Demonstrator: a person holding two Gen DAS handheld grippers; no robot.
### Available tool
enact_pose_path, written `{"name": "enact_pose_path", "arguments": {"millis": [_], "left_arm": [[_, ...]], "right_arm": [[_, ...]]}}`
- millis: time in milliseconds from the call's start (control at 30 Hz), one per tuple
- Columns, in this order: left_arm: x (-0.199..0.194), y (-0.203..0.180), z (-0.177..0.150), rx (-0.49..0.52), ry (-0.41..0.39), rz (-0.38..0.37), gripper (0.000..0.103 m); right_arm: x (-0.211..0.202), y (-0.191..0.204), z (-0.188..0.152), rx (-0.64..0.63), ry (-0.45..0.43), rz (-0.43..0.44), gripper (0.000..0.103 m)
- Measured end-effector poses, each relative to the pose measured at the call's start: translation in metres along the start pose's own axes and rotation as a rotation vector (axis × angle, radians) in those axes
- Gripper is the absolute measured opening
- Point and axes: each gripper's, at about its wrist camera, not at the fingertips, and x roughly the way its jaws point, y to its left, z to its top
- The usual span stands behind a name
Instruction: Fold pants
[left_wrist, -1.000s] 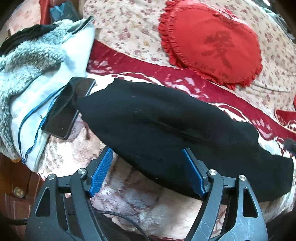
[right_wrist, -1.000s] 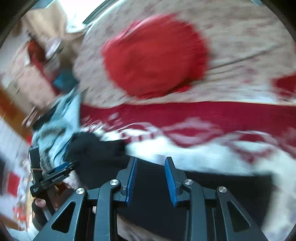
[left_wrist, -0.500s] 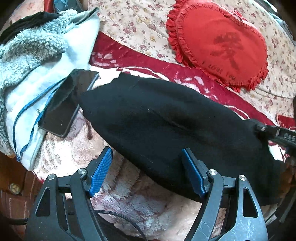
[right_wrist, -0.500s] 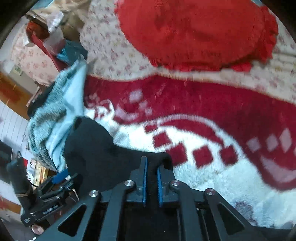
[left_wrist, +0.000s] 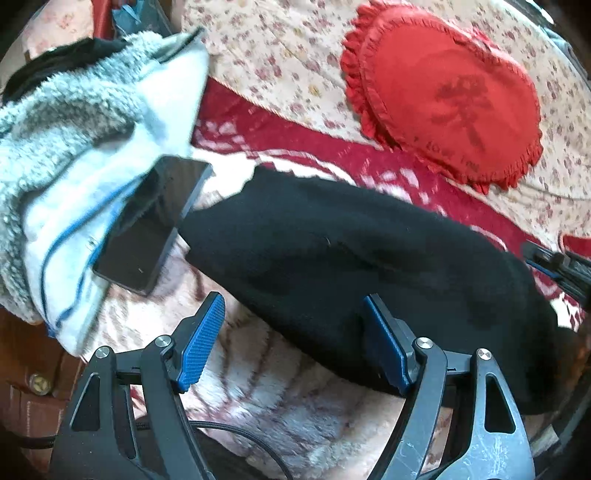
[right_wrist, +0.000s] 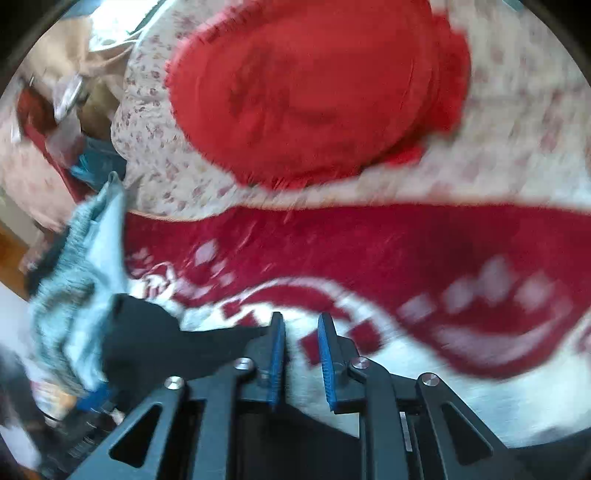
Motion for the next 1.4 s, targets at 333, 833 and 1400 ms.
{"name": "enact_pose_path", "arguments": {"millis": [333, 833, 1400], "left_arm": [[0.025, -0.015, 0.031, 0.028, -0.013, 0.031, 0.077], [0.027, -0.01, 0.029, 0.016, -0.006, 0.044, 0.077], [0.003, -0.036, -0.017, 0.014, 0.022, -0.066, 0.077]], "right_arm": [[-0.007, 0.08, -0.02, -0.317, 0.041, 0.129, 0.017], [0.018, 0.068, -0.019, -0.34, 0.057, 0.023, 0.016], [-0.03, 0.049, -0.098, -0.409, 0.072, -0.023, 0.018]]}}
